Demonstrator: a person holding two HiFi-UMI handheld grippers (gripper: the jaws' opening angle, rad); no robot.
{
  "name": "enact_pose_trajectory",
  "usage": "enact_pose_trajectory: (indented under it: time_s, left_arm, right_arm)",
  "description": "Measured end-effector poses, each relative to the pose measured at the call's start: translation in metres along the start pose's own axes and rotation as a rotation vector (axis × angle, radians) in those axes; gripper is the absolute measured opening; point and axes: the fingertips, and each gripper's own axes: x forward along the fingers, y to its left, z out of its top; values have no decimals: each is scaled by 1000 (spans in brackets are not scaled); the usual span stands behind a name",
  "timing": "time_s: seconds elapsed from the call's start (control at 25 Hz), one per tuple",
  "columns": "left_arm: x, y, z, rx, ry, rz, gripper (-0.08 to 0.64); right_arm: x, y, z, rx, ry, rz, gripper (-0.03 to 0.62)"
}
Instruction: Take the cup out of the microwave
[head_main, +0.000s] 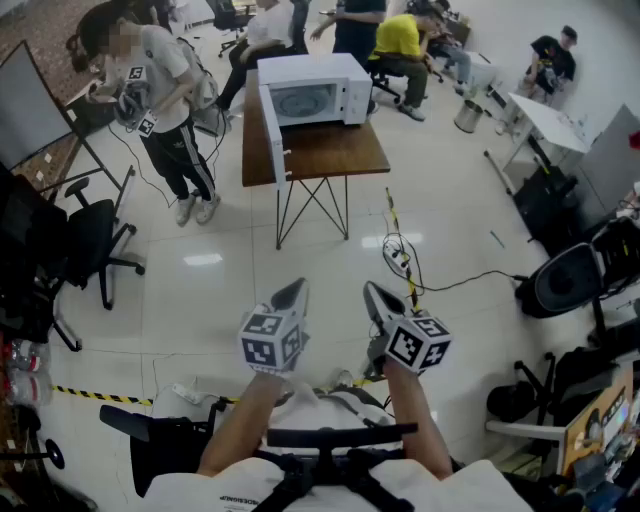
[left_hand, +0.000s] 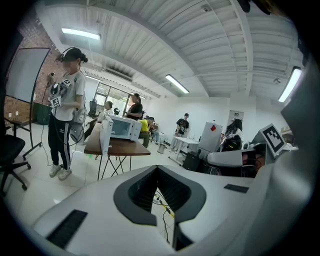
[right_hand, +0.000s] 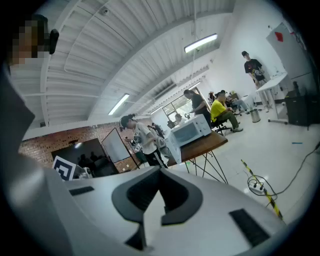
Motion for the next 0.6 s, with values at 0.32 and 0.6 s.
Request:
enact_pose_trajectory:
  time_s: [0.32, 0.6]
  left_arm:
    - [9, -8, -2, 2, 0, 9, -11]
    - [23, -18, -1, 0, 3, 14, -11]
  right_arm:
    - [-4, -13, 5, 5, -8, 7, 9]
    - [-4, -29, 13, 9, -6, 23, 9]
